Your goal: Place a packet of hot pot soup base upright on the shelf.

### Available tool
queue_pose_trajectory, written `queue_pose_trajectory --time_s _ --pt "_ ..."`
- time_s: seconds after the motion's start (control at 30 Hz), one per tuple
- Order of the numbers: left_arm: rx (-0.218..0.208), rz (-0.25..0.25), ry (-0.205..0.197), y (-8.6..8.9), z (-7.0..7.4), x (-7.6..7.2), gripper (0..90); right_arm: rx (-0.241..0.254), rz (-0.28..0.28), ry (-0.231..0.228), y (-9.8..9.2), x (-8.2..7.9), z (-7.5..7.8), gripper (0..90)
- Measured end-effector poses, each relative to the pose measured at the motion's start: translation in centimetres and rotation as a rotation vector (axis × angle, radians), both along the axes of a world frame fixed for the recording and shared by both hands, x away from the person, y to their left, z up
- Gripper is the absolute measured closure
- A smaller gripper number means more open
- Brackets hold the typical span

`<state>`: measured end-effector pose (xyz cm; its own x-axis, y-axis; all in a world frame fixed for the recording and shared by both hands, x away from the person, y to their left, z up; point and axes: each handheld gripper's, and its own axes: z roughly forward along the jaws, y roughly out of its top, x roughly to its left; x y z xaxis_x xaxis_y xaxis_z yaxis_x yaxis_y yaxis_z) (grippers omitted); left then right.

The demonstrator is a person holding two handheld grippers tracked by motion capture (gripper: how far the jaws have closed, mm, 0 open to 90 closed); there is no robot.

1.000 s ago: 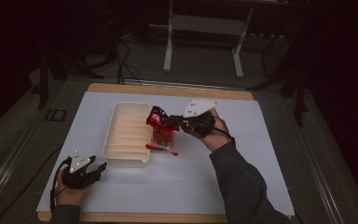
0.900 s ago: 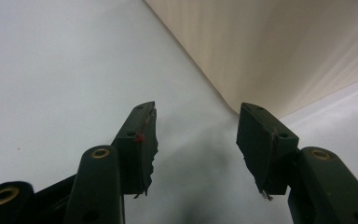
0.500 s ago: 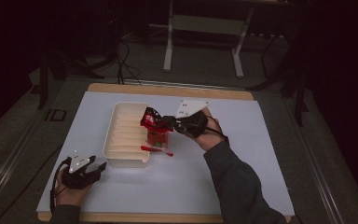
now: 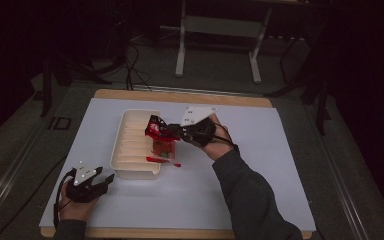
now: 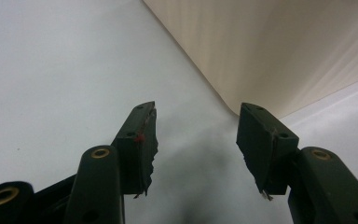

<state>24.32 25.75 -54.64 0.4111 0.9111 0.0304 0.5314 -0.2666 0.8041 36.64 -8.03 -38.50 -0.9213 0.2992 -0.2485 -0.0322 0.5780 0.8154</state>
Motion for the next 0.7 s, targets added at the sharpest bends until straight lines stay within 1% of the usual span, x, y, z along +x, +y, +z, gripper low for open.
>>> queue_pose_trajectory --time_s 0.23,0.7 --pt "0.001 -0.001 -0.002 0.0 0.0 0.0 47.6 0.004 0.014 0.005 0.7 0.1 -0.1 89.6" --pt "-0.007 -0.001 -0.002 0.0 0.0 0.0 47.5 -0.003 0.033 0.005 2.3 0.3 -0.6 89.6"
